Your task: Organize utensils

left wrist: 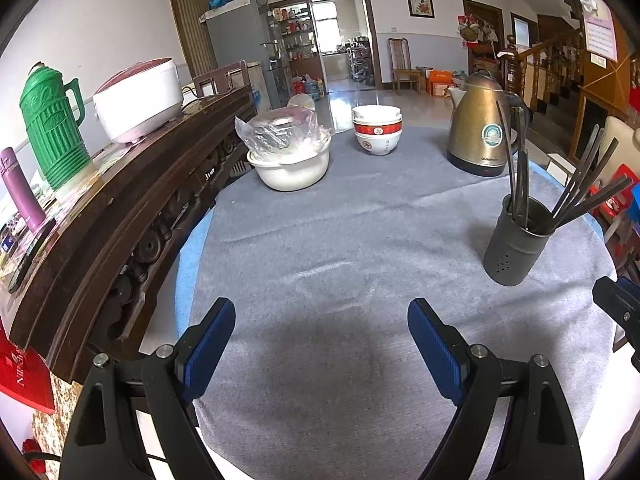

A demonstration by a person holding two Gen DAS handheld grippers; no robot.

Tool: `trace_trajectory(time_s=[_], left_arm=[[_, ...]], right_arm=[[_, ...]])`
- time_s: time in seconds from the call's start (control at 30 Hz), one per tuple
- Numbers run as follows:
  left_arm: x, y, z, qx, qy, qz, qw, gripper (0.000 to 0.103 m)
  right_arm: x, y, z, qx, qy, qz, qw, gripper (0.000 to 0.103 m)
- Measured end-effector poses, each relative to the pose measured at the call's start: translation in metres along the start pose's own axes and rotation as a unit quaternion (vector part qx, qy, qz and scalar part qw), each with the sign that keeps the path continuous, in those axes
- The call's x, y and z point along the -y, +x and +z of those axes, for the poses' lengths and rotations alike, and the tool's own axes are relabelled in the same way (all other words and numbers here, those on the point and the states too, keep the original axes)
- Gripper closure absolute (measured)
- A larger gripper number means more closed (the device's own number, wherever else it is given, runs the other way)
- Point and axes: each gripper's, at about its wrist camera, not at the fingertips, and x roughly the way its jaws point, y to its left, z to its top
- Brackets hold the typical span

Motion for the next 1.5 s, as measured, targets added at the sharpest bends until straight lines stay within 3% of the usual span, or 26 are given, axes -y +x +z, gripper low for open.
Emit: trace_trajectory(time_s=[0.8, 1.5], left_arm=[[-0.018, 0.003, -0.008, -0.008, -0.02, -0.003, 0.9998, 0.015], [-0.027, -0.011, -0.001, 0.009, -0.01, -0.017, 0.9998, 0.015]], right_arm=[[-0.023, 0.001, -0.001, 0.003, -0.016, -0.003, 1.0, 0.036], [-0.039, -0.005, 0.004, 0.015, -0.025, -0.019, 0.999, 0.036]])
